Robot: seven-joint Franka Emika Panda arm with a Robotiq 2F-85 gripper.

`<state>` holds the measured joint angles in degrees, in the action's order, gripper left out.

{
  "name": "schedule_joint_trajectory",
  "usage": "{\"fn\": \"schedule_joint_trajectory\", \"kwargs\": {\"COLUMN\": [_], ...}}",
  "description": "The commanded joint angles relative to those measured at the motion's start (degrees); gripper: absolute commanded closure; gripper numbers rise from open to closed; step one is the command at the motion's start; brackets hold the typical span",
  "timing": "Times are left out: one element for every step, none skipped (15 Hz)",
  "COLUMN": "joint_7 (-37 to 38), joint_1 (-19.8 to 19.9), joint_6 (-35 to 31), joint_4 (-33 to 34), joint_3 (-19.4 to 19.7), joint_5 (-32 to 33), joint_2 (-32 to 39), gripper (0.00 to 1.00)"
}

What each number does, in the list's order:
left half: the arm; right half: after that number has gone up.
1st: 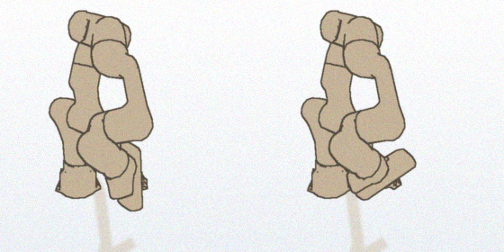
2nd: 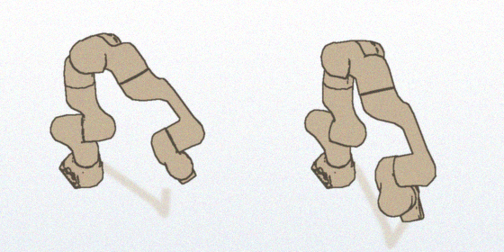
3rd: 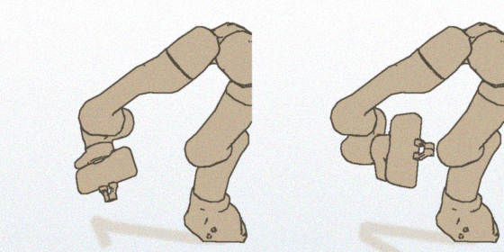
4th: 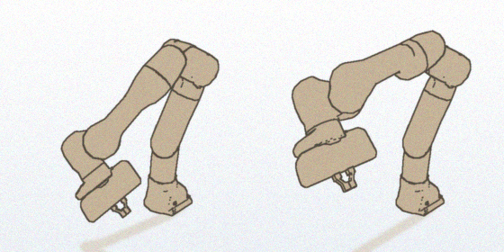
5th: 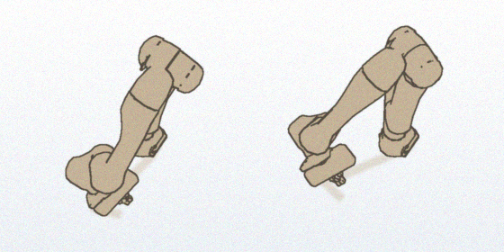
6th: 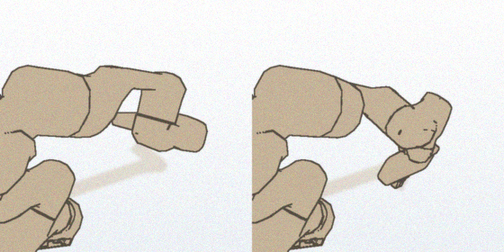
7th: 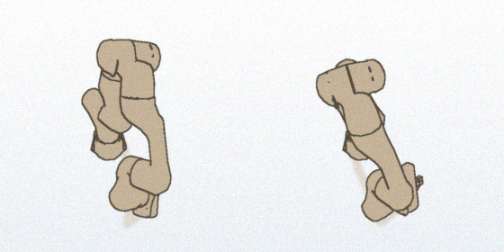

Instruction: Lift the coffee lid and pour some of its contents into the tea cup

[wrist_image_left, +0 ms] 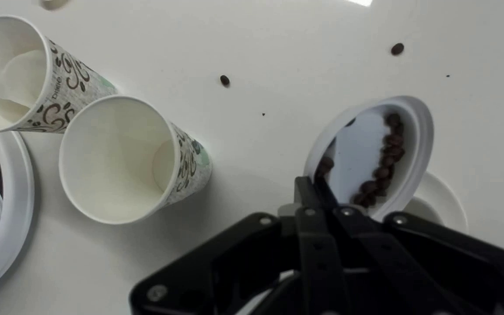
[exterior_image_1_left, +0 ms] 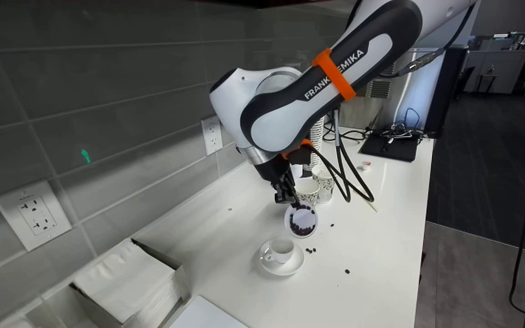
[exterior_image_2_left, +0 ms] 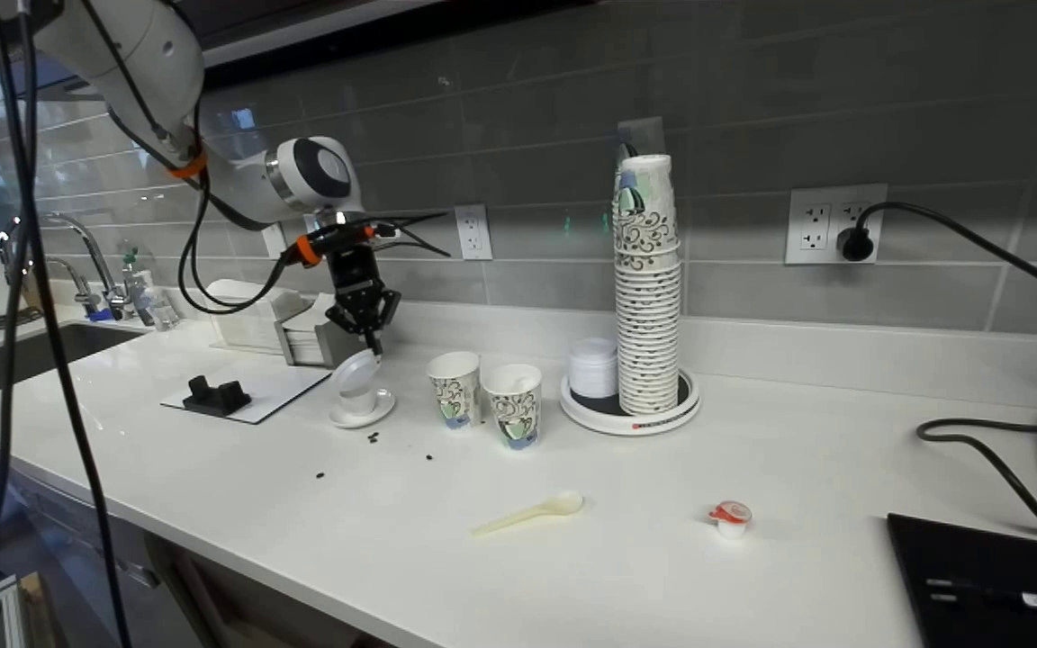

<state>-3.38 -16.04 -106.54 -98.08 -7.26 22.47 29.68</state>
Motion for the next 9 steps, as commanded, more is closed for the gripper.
{"fn": "schedule_joint_trajectory", "kwargs": {"joint_7": [0.6, 0.6, 0.6, 0.8, 1.0, 0.8, 0.7, 0.6, 0.4], "joint_1": [-1.7, -2.0, -2.2, -2.5, -2.7, -2.8, -3.0, -3.1, -3.2], "joint_6": [4.9, 5.9, 6.7, 7.6, 8.4, 9.3, 10.2, 11.0, 12.0], "joint_4": [4.3, 5.0, 5.6, 6.3, 7.0, 7.9, 8.7, 9.7, 10.6], "joint_3": [0.4, 0.4, 0.4, 0.4, 0.5, 0.4, 0.4, 0.4, 0.3], "joint_5": [2.1, 2.2, 2.4, 2.5, 2.7, 2.6, 2.7, 2.6, 2.5], "joint_2": [2.6, 3.0, 3.3, 3.7, 4.1, 4.6, 5.1, 5.7, 6.3], "gripper": [1.0, 1.0, 1.0, 1.0, 1.0, 1.0, 1.0, 1.0, 1.0]}}
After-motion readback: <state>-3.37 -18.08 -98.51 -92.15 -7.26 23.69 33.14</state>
